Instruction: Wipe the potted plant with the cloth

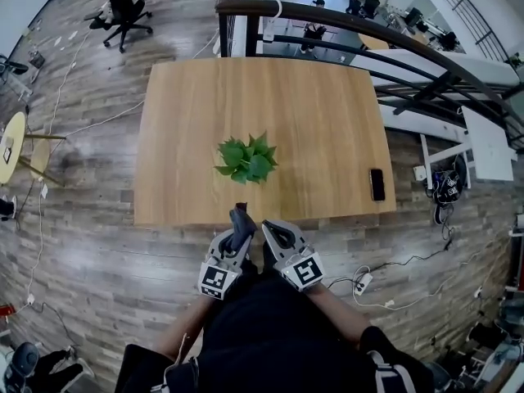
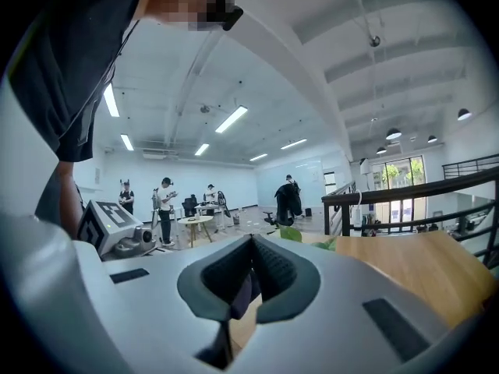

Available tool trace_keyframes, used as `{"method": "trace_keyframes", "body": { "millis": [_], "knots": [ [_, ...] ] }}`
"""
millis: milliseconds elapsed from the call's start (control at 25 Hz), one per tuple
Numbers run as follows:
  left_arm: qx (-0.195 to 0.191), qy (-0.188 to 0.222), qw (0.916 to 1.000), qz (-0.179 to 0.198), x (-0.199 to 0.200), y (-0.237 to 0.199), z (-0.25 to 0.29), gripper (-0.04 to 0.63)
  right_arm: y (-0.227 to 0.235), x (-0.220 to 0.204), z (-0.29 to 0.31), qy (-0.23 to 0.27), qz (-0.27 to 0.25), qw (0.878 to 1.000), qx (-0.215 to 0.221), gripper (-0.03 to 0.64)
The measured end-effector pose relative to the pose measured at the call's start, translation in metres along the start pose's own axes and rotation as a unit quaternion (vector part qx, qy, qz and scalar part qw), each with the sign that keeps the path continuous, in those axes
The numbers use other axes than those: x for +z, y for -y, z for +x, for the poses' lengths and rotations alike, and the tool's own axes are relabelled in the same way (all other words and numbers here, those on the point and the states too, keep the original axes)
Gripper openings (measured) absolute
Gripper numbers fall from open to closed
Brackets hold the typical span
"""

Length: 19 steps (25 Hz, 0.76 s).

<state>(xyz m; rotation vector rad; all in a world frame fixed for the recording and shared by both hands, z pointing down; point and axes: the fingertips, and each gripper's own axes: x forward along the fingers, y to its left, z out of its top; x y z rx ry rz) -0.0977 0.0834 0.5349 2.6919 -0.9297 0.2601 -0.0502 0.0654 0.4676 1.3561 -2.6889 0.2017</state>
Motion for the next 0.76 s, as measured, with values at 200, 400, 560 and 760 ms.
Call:
{"method": "trace_keyframes", "body": {
  "millis": [200,400,560,760],
  "knots": [
    [0.028,0.009,0.9996,-0.002,0.008,-0.003,-0.011,0.115,0.004,0.018,-0.004,0.032,0.01,0.999,-0.035,0.018],
    [0.04,0.036,0.9985,-0.004,0.019,-0.004,-0.02,0.115,-0.002,0.034,-0.006,0.048,-0.009,0.998,-0.043,0.017],
    [0.042,0.054,0.9976,0.009,0.03,-0.006,-0.03,0.115,-0.02,0.038,-0.003,0.052,-0.019,0.997,-0.047,0.017],
    [0.049,0.071,0.9962,-0.014,0.04,-0.007,-0.031,0.115,-0.026,0.042,-0.004,0.049,-0.032,0.998,-0.035,0.017]
  ]
}}
